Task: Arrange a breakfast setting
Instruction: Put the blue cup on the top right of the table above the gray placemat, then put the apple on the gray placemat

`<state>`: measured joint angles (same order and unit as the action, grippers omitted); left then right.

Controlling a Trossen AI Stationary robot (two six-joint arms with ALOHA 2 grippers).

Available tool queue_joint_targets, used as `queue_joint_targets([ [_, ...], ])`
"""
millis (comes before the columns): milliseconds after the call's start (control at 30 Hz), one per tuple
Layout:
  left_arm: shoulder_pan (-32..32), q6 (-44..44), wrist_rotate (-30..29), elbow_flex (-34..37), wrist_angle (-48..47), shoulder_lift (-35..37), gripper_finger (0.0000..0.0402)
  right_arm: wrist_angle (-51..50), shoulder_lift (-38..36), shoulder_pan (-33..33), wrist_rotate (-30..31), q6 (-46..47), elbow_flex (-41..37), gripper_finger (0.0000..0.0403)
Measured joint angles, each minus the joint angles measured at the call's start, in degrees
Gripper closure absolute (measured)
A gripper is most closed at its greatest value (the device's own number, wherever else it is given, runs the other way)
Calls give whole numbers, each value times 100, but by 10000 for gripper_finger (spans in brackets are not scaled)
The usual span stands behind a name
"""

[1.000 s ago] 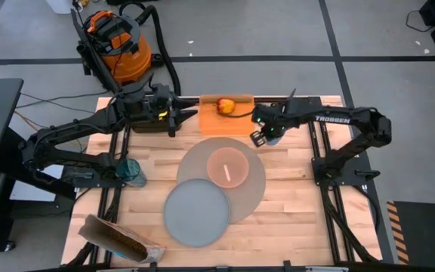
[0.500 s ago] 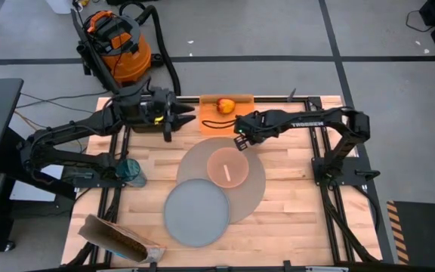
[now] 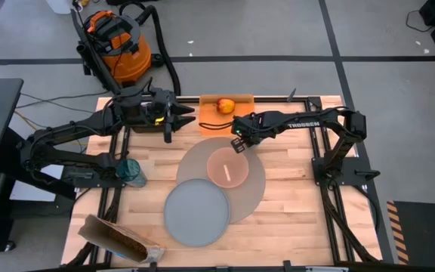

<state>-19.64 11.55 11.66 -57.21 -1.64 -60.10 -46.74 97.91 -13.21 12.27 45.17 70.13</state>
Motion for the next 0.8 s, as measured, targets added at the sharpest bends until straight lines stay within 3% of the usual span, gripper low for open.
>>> queue_joint_targets([
  [400,-7,-30,-2,-1,4,0,235,-124,-7,0,-108,-152,328,283],
  [800,-6,92,-8,-4,65,138,235,-885,-9,-8,-155,-1320,1705,175],
])
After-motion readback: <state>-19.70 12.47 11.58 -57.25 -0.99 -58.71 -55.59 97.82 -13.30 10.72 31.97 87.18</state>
